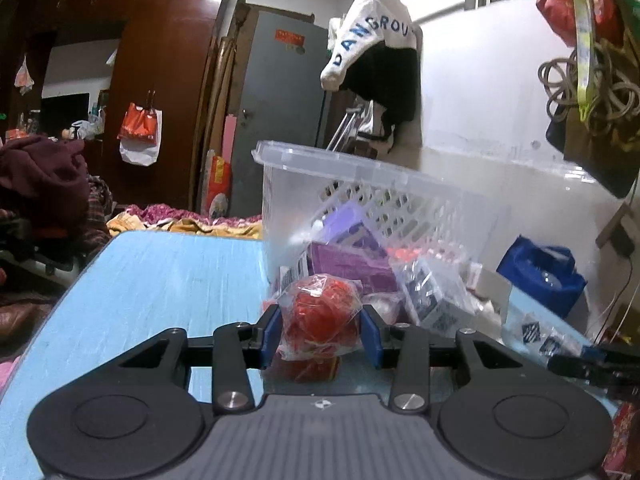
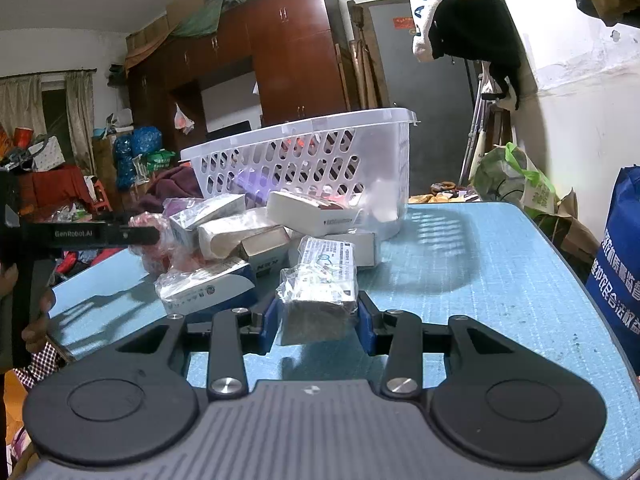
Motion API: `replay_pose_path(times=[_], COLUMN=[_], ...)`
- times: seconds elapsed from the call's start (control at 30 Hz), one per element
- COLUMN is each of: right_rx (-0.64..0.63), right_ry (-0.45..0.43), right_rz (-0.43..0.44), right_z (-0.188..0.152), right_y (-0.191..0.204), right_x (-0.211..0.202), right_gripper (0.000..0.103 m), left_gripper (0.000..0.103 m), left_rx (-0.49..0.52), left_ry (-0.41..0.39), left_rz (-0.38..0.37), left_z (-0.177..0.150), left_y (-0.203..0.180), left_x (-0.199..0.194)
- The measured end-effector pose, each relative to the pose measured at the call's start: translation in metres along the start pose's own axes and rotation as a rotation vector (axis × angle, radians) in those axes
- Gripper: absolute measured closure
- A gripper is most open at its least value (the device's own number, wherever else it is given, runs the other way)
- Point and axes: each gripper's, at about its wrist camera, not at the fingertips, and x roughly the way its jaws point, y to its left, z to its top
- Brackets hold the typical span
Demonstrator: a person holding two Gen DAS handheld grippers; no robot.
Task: Organize objects
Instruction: 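Grasp the red wrapped bundle with the left gripper while the right grasps the clear-wrapped white pack, then carry both held items over the white basket and release them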
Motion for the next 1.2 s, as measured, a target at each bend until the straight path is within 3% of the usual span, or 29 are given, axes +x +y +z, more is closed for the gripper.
replay_pose_path(times=[0.17,0.37,0.7,0.83,0.93,1.07,1.2], right_rx=[0.000,0.000,-0.020,-0.051,-0.080,-0.165,-0.171], right_ry=[-0.002,-0.012,-0.076,-0.135,-0.172,-0.129,0.029], right_rz=[-0.001,-0.007,-0.001,-0.016,0.005,-0.027,-0.060], right_z=[0.000,0.000,0.017,0.047,0.089,0.152,0.191], right_y=[0.000,-0.001,0.006,0.003,0.006,0.015,0.009], right_x=[0.000,-0.003,-0.022,-0.032,-0.026,0.020,0.088], right_gripper=[0.060,0.060,0.060,0.060,0.060,0.060,0.060], left_gripper=[0.054,0.058,0.058,0.058,0.058,0.058,0.058], left_rx=[-0.013,-0.023,-0.036,-0.011,0.008,-0.004,-0.033], left_ry=[-0.019,-0.093,-0.173,-0.215,-0.248,-0.190,-0.023], left_rz=[0.000,-0.008,-0.058,-0.083,-0.108,-0.139,-0.103], left_z=[-0.007,-0.011,0.002,0.025,0.062,0.123,0.157], left_y=[0.003,0.008,0.005,-0.003,-0.012,-0.027,-0.034], left_x=[-0.006,-0.022,-0.038,-0.039,-0.033,0.006,0.068])
